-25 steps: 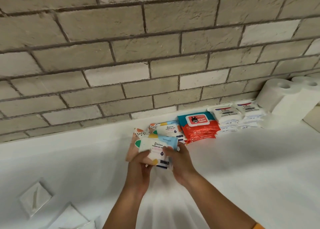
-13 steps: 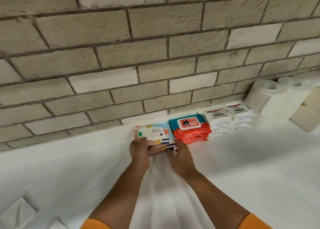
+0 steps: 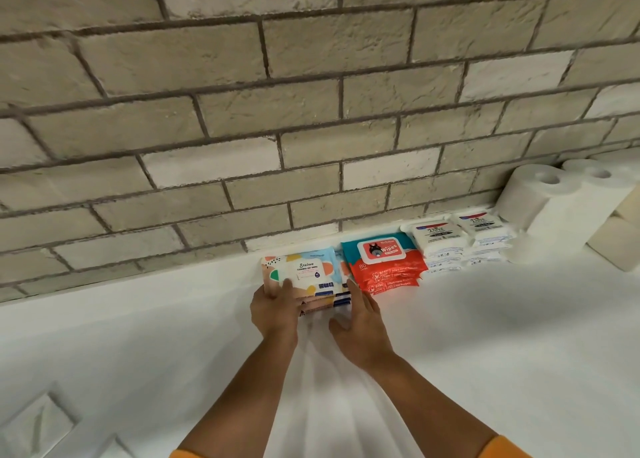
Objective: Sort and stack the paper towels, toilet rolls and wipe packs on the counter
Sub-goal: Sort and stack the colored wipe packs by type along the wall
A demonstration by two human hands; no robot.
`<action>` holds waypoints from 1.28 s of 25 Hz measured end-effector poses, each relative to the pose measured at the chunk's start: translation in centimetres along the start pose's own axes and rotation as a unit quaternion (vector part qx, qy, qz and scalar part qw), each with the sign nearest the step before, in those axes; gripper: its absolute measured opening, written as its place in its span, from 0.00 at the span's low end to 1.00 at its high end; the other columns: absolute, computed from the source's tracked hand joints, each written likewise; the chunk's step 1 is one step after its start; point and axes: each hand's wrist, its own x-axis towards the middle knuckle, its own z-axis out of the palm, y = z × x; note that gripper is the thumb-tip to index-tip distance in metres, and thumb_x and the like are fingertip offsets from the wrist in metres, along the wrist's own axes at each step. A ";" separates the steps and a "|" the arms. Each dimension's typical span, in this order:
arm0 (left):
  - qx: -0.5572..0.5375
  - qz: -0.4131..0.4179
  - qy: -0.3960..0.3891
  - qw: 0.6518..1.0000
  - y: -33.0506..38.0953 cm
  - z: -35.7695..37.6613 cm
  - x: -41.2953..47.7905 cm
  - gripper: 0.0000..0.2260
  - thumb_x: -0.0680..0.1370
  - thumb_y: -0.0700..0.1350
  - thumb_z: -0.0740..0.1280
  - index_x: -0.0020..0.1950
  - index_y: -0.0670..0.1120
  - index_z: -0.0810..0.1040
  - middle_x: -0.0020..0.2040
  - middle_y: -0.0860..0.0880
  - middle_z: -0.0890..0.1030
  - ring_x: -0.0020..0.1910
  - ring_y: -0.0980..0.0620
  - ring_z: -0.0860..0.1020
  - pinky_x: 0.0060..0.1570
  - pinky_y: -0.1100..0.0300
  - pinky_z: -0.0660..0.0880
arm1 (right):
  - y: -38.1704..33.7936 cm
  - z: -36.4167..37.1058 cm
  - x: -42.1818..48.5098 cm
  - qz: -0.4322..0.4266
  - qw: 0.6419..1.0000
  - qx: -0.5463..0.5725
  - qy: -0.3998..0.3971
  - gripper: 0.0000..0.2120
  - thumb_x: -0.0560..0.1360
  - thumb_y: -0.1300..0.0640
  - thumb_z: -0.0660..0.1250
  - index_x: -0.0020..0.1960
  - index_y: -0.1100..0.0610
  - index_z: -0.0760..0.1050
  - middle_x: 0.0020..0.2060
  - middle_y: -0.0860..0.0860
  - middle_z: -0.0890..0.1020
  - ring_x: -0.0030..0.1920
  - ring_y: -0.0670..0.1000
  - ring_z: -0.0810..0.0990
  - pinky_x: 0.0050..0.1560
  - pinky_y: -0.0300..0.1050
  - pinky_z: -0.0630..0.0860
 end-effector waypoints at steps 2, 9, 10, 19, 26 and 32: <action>0.023 0.002 -0.028 0.999 -0.1 0.3 -0.3 0.08 0.75 0.49 0.75 0.52 0.49 0.80 0.52 0.48 0.86 0.42 0.51 0.85 0.42 0.54 0.84 | 0.0 -0.1 0.1 0.006 1.000 0.013 -0.006 0.38 0.76 0.48 0.72 0.80 0.45 0.57 0.75 0.42 0.68 0.75 0.49 0.68 0.68 0.53 0.77; 0.115 0.051 -0.088 0.988 0.1 1.2 -0.9 0.19 0.72 0.50 0.77 0.61 0.49 0.80 0.58 0.50 0.84 0.49 0.48 0.84 0.47 0.55 0.83 | -0.9 -1.1 0.7 0.026 0.996 0.086 -0.020 0.36 0.76 0.46 0.74 0.78 0.41 0.60 0.73 0.41 0.71 0.71 0.46 0.73 0.67 0.47 0.76; 0.117 0.056 -0.091 0.987 0.1 1.3 -1.0 0.19 0.72 0.50 0.77 0.62 0.50 0.79 0.59 0.49 0.84 0.50 0.48 0.84 0.46 0.56 0.83 | -1.0 -1.2 0.7 0.028 0.995 0.091 -0.019 0.36 0.76 0.46 0.74 0.78 0.41 0.60 0.73 0.41 0.72 0.70 0.45 0.73 0.66 0.46 0.76; 0.086 0.043 -0.110 0.989 -0.2 1.3 -0.9 0.21 0.75 0.47 0.75 0.66 0.50 0.74 0.62 0.49 0.82 0.52 0.48 0.83 0.42 0.60 0.81 | -1.1 -1.5 0.5 0.047 0.994 0.071 -0.065 0.37 0.76 0.47 0.73 0.79 0.41 0.58 0.74 0.40 0.70 0.72 0.46 0.72 0.68 0.50 0.77; 0.005 0.017 -0.270 0.963 -0.8 -2.1 -0.1 0.32 0.71 0.50 0.78 0.73 0.52 0.72 0.68 0.50 0.79 0.62 0.49 0.80 0.60 0.51 0.79 | -2.6 -3.4 -1.3 0.092 0.993 0.057 -0.043 0.26 0.80 0.55 0.69 0.75 0.46 0.66 0.66 0.40 0.75 0.69 0.48 0.75 0.62 0.40 0.73; -0.044 -0.035 -0.195 0.979 -1.6 -8.0 -2.7 0.30 0.70 0.48 0.77 0.70 0.48 0.73 0.69 0.44 0.76 0.65 0.44 0.76 0.64 0.48 0.74 | -3.6 -5.1 -5.6 0.173 0.971 0.160 -0.039 0.15 0.79 0.54 0.70 0.64 0.47 0.73 0.58 0.42 0.79 0.54 0.46 0.80 0.51 0.37 0.77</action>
